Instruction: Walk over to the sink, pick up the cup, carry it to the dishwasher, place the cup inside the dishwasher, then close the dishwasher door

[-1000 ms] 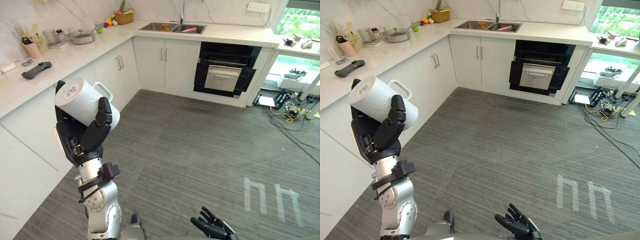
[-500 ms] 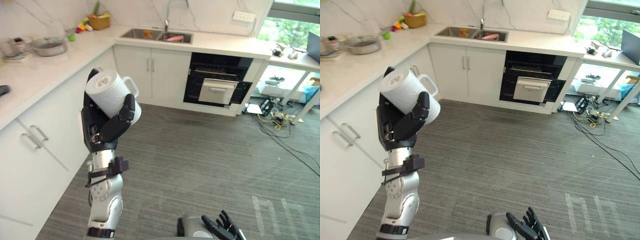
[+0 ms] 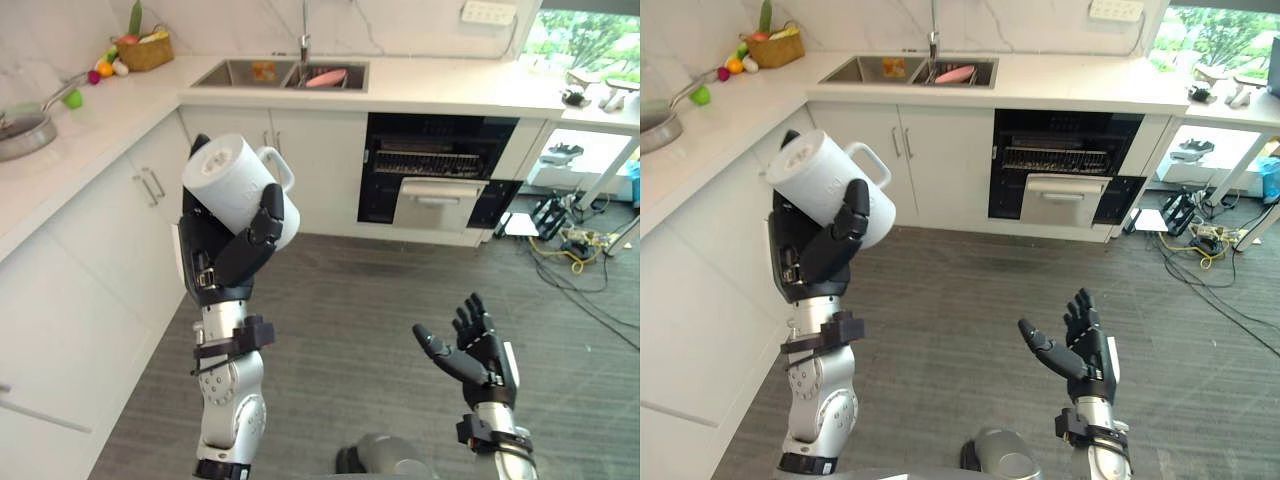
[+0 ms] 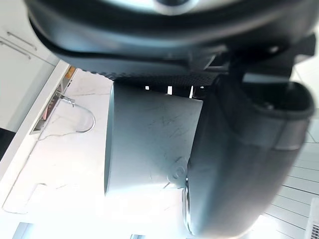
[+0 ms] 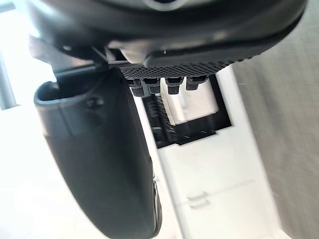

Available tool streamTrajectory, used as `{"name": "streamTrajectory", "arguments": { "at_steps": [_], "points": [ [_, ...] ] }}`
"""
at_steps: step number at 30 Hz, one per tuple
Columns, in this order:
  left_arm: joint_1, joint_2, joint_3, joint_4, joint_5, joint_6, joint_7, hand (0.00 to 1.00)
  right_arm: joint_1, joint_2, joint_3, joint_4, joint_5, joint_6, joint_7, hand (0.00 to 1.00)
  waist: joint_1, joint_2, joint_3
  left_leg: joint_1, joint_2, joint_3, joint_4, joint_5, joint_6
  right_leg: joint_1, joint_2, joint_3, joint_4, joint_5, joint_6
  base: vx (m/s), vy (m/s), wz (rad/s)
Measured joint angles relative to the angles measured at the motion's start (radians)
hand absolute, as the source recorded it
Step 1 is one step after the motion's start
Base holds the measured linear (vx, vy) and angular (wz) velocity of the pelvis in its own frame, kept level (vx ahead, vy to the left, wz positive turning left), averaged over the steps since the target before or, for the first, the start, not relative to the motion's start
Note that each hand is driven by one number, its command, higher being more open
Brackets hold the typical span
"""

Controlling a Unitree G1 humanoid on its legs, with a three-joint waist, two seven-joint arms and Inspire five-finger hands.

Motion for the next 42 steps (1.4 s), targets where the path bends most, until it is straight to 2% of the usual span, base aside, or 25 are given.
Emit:
{"name": "streamTrajectory", "arguments": {
  "at_steps": [1, 3, 5, 6, 8, 9, 11, 12, 13, 14, 15, 16, 18, 19, 20, 24, 26, 27, 28, 32, 35, 38, 40, 41, 42],
  "points": [
    [0.027, -0.001, 0.01, -0.006, -0.001, 0.0, -0.006, 0.0, 0.003, -0.01, -0.012, -0.027, 0.002, -0.007, 0.0, 1.0, 0.016, -0.005, 0.001, -0.082, -0.001, 0.035, -0.023, -0.08, 0.041, 0.064, 0.001, 0.029, -0.044, -0.01, -0.004, 0.37, -0.033, -0.55],
    [0.046, -0.001, 0.013, -0.034, -0.017, -0.007, -0.007, 0.0, -0.01, -0.045, -0.035, -0.11, 0.009, -0.009, 0.013, 1.0, 0.047, -0.002, -0.001, -0.165, -0.014, 0.124, -0.233, -0.187, 0.043, 0.153, -0.001, 0.093, -0.109, -0.008, 0.009, 0.56, 0.017, -0.7],
    [0.051, 0.0, 0.017, -0.05, -0.017, -0.027, -0.008, 0.0, -0.057, -0.095, -0.049, -0.151, 0.033, -0.009, 0.05, 1.0, 0.051, -0.007, -0.004, -0.176, -0.077, 0.145, -0.526, -0.207, 0.038, 0.198, -0.012, 0.131, -0.145, -0.013, 0.016, 0.49, 0.083, -0.62],
    [0.051, 0.001, 0.018, -0.056, -0.015, -0.032, -0.005, 0.0, -0.109, -0.131, -0.073, -0.16, 0.043, -0.01, 0.082, 1.0, 0.048, -0.01, -0.009, -0.176, -0.141, 0.12, -0.782, -0.176, 0.022, 0.221, -0.028, 0.159, -0.159, -0.021, 0.03, 0.56, 0.17, -0.69],
    [0.065, 0.009, 0.015, -0.056, -0.011, -0.032, -0.002, 0.0, -0.169, -0.153, -0.097, -0.162, 0.063, -0.01, 0.104, 1.0, 0.053, -0.026, -0.019, -0.157, -0.225, 0.071, -0.966, -0.007, 0.034, 0.252, -0.065, 0.209, -0.162, -0.049, 0.079, 0.64, 0.239, -0.76],
    [0.069, 0.016, 0.008, -0.04, -0.012, -0.032, -0.001, 0.0, -0.181, -0.141, -0.115, -0.169, 0.079, -0.008, 0.118, 1.0, 0.048, -0.038, -0.049, -0.125, -0.275, 0.067, -1.006, 0.055, 0.104, 0.268, -0.106, 0.239, -0.153, -0.072, 0.116, 0.62, 0.235, -0.45],
    [0.048, 0.026, 0.013, -0.012, -0.012, -0.03, -0.001, 0.0, -0.2, -0.138, -0.116, -0.155, 0.085, 0.017, 0.124, 1.0, 0.035, -0.067, -0.045, -0.137, -0.272, 0.09, -0.895, 0.027, 0.145, 0.277, -0.13, 0.271, -0.116, -0.06, 0.14, 0.6, 0.175, -0.42],
    [0.05, 0.039, 0.021, 0.011, -0.013, -0.029, 0.001, 0.0, -0.213, -0.123, -0.111, -0.126, 0.077, 0.061, 0.13, 1.0, 0.057, -0.082, -0.04, -0.21, -0.254, 0.126, -0.653, -0.075, 0.144, 0.311, -0.118, 0.269, -0.07, -0.023, 0.149, 0.54, 0.121, -0.53],
    [0.049, 0.039, 0.013, 0.019, -0.012, -0.029, 0.0, 0.0, -0.206, -0.12, -0.117, -0.121, 0.077, 0.06, 0.128, 1.0, 0.048, -0.088, -0.045, -0.203, -0.28, 0.123, -0.668, -0.097, 0.123, 0.31, -0.12, 0.239, -0.019, -0.025, 0.153, 0.54, 0.164, -0.39],
    [0.054, 0.033, -0.007, 0.021, -0.012, -0.029, -0.002, 0.0, -0.187, -0.119, -0.132, -0.119, 0.078, 0.061, 0.122, 1.0, 0.047, -0.069, -0.058, -0.157, -0.304, 0.121, -0.8, -0.071, 0.176, 0.269, -0.109, 0.17, 0.162, -0.014, 0.201, 0.29, 0.145, -0.06],
    [0.052, 0.043, -0.011, 0.022, -0.012, -0.035, -0.003, 0.0, -0.181, -0.102, -0.133, -0.101, 0.077, 0.057, 0.123, 1.0, 0.052, -0.082, -0.07, -0.127, -0.312, 0.132, -0.805, -0.12, 0.196, 0.234, -0.122, 0.148, 0.277, 0.003, 0.238, 0.45, 0.166, -0.05],
    [0.048, 0.076, -0.003, 0.027, -0.011, -0.027, -0.004, 0.0, -0.168, -0.063, -0.115, -0.049, 0.075, 0.058, 0.124, 1.0, 0.04, -0.146, -0.077, -0.058, -0.361, 0.131, -0.83, -0.172, 0.211, 0.121, -0.201, 0.116, 0.554, 0.17, 0.343, 0.4, 0.103, -0.07],
    [0.047, 0.065, -0.001, 0.04, -0.009, -0.024, -0.001, 0.0, -0.163, -0.061, -0.112, -0.021, 0.057, 0.058, 0.126, 1.0, 0.036, -0.144, -0.071, 0.002, -0.371, 0.131, -0.861, -0.202, 0.211, -0.015, -0.276, 0.036, 0.746, 0.119, 0.211, 0.46, 0.094, -0.01],
    [0.047, 0.053, -0.007, 0.062, 0.004, -0.022, 0.006, 0.0, -0.147, -0.061, -0.112, -0.022, 0.057, 0.058, 0.125, 1.0, 0.027, -0.112, -0.061, 0.049, -0.359, 0.118, -0.898, -0.204, 0.201, -0.101, -0.287, 0.011, 0.752, 0.063, 0.18, 0.53, 0.117, 0.22],
    [0.045, 0.053, -0.011, 0.071, 0.005, -0.008, 0.011, 0.0, -0.136, -0.061, -0.111, -0.023, 0.058, 0.058, 0.126, 1.0, 0.013, -0.087, -0.051, 0.096, -0.343, 0.098, -0.932, -0.201, 0.193, -0.163, -0.28, 0.001, 0.668, 0.023, 0.193, 0.47, 0.079, 0.33],
    [0.045, 0.064, -0.012, 0.072, 0.001, 0.008, 0.01, 0.0, -0.085, -0.055, -0.103, -0.092, 0.058, 0.058, 0.13, 1.0, -0.002, -0.071, -0.037, 0.214, -0.287, 0.048, -0.991, -0.244, 0.116, -0.228, -0.244, -0.011, 0.245, 0.008, 0.199, 0.51, -0.048, 0.35],
    [0.062, 0.094, 0.008, 0.07, 0.0, 0.006, 0.01, 0.0, -0.063, -0.053, -0.07, -0.171, 0.06, 0.057, 0.145, 1.0, 0.004, -0.09, -0.047, 0.284, -0.26, 0.048, -0.987, -0.297, 0.043, -0.219, -0.207, 0.013, -0.026, 0.17, 0.189, 0.53, -0.147, -0.01],
    [0.065, 0.103, 0.009, 0.07, 0.0, 0.005, 0.01, 0.0, -0.059, -0.053, -0.063, -0.191, 0.06, 0.057, 0.147, 1.0, 0.005, -0.104, -0.056, 0.3, -0.265, 0.047, -0.983, -0.316, 0.032, -0.217, -0.207, 0.017, -0.065, 0.255, 0.183, 0.55, -0.185, 0.01],
    [0.067, 0.094, 0.001, 0.092, 0.0, 0.002, 0.007, 0.0, -0.073, -0.075, -0.059, -0.208, 0.061, 0.057, 0.148, 1.0, 0.006, -0.072, -0.061, 0.325, -0.225, 0.034, -0.968, -0.361, 0.021, -0.211, -0.178, -0.002, -0.033, 0.265, 0.158, 0.51, -0.16, 0.1],
    [0.057, 0.045, -0.06, 0.09, 0.001, 0.013, -0.006, 0.0, -0.107, -0.081, -0.058, -0.249, 0.06, 0.102, 0.112, 1.0, 0.021, -0.036, -0.047, 0.29, -0.157, 0.044, -0.823, -0.329, -0.018, -0.159, -0.135, -0.029, -0.04, 0.177, 0.131, 0.42, -0.156, 0.09],
    [0.062, 0.023, -0.075, 0.08, 0.001, 0.014, -0.015, 0.0, -0.091, -0.079, -0.052, -0.318, 0.059, 0.11, 0.092, 1.0, 0.035, -0.015, -0.039, 0.157, -0.115, 0.041, -0.485, -0.252, 0.01, -0.069, -0.133, -0.005, -0.087, 0.145, 0.122, 0.27, -0.064, -0.1],
    [0.064, 0.023, -0.082, 0.05, 0.007, 0.007, -0.017, 0.0, -0.11, -0.082, -0.058, -0.33, 0.06, 0.108, 0.096, 1.0, 0.056, -0.014, -0.048, 0.107, -0.158, 0.01, -0.619, -0.354, 0.043, -0.054, -0.141, 0.068, -0.123, 0.143, 0.117, 0.18, 0.069, -0.72],
    [0.064, 0.029, -0.08, 0.048, 0.024, 0.0, -0.008, 0.0, -0.128, -0.092, -0.059, -0.323, 0.065, 0.108, 0.104, 1.0, 0.059, -0.012, -0.05, 0.085, -0.199, -0.093, -0.828, -0.364, 0.043, -0.052, -0.152, 0.132, -0.145, 0.163, 0.147, 0.16, 0.155, -0.89],
    [0.066, 0.032, -0.081, 0.048, 0.026, 0.0, -0.005, 0.0, -0.135, -0.097, -0.059, -0.316, 0.07, 0.108, 0.104, 1.0, 0.057, -0.008, -0.052, 0.083, -0.202, -0.131, -0.913, -0.345, 0.037, -0.052, -0.152, 0.158, -0.152, 0.167, 0.156, 0.14, 0.211, -0.95],
    [0.068, 0.028, -0.082, 0.049, 0.028, 0.0, -0.002, 0.0, -0.137, -0.106, -0.06, -0.304, 0.073, 0.11, 0.101, 1.0, 0.056, 0.009, -0.064, 0.093, -0.188, -0.131, -0.986, -0.192, -0.009, -0.052, -0.137, 0.204, -0.161, 0.173, 0.181, 0.15, 0.225, -0.93]
  ]
}}
